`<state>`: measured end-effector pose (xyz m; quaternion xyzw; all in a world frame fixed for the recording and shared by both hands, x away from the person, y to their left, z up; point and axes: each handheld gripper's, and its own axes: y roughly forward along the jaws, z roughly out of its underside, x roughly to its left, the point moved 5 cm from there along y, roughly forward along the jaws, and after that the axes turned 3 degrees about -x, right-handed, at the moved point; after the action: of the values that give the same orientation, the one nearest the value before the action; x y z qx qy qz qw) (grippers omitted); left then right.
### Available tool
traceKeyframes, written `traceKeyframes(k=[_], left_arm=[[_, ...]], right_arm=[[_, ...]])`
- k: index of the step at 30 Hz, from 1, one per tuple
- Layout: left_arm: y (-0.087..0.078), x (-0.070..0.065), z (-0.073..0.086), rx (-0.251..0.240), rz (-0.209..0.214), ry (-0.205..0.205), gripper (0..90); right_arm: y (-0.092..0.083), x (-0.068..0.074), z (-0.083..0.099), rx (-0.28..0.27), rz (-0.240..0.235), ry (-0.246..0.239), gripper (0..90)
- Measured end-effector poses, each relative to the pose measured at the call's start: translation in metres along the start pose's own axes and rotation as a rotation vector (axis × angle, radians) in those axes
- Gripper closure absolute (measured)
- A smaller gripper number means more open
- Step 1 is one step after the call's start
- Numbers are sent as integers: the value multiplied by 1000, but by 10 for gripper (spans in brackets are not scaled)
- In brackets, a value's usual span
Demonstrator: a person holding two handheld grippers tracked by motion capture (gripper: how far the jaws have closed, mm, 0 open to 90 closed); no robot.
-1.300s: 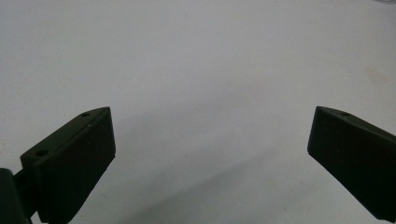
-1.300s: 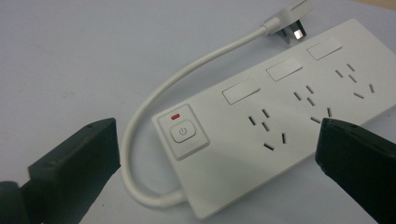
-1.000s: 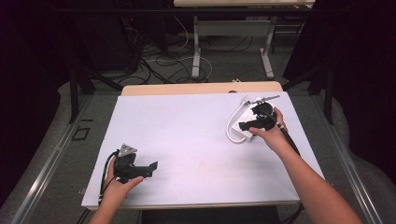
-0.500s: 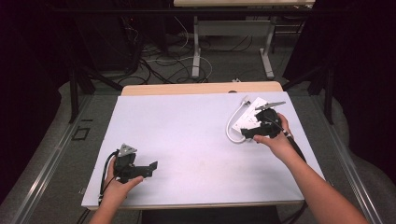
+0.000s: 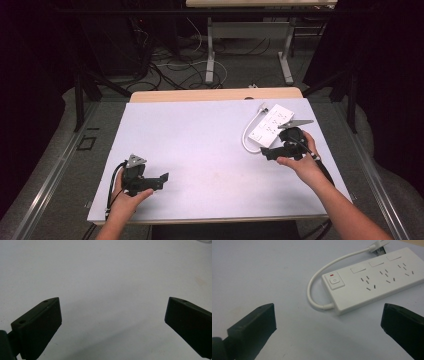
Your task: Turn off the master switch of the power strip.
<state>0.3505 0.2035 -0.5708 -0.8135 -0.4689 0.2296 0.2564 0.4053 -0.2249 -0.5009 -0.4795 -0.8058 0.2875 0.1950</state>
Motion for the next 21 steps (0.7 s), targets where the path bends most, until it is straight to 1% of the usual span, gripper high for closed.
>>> traceKeyframes(k=[1, 3, 4, 5, 6, 8, 9, 11, 15, 19, 21], left_arm=[[0, -1, 0, -5, -1, -6, 9], [0, -1, 0, -5, -1, -6, 9], [0, -1, 0, -5, -2, -5, 9], [0, -1, 0, -5, -2, -5, 9], [0, -1, 0, -5, -2, -4, 9], [0, -1, 0, 6, 9, -8, 8], [1, -2, 0, -6, 0, -12, 9], [1, -2, 0, -6, -1, -11, 9], [0, -1, 0, -6, -4, -5, 9], [0, -1, 0, -13, -5, -8, 9], [0, -1, 0, -12, -5, -7, 9]], right_arm=[[-1, 0, 2, 2, -4, 4, 0], [-4, -1, 6, -7, -9, -5, 0], [-6, 0, 9, -3, -6, 3, 0], [-8, -1, 11, -5, -1, -4, 0], [-9, -1, 13, -5, 0, 0, 0], [-12, -3, 16, -6, -2, -1, 0], [-13, -2, 18, -5, -2, 7, 0], [-15, -4, 22, -8, 11, 1, 0], [-18, -5, 31, -8, 25, 4, 0], [-18, -5, 41, -1, 27, 11, 0], [-17, -5, 46, -5, 22, 23, 0]])
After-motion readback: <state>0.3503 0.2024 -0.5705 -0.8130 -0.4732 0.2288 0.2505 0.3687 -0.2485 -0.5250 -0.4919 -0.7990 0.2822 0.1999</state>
